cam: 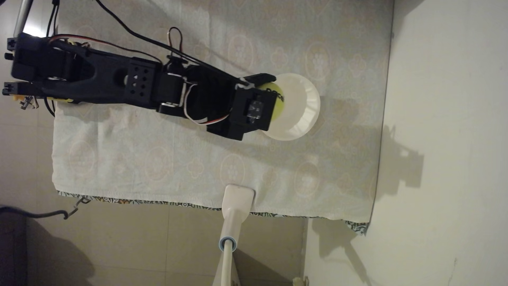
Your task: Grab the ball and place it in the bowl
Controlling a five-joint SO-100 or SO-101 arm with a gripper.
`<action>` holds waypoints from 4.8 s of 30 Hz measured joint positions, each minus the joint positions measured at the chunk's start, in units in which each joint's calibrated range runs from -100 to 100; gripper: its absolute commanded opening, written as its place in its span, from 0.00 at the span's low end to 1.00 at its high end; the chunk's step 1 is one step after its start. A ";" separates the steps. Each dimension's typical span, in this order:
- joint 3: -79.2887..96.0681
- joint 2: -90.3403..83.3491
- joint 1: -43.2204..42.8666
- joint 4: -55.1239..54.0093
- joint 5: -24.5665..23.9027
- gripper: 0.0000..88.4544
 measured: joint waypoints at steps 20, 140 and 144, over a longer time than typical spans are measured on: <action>-6.24 9.70 -0.69 -0.82 -0.83 0.27; 114.41 -99.70 -9.74 -1.48 4.69 0.00; 114.41 -104.85 -9.74 4.84 4.69 0.00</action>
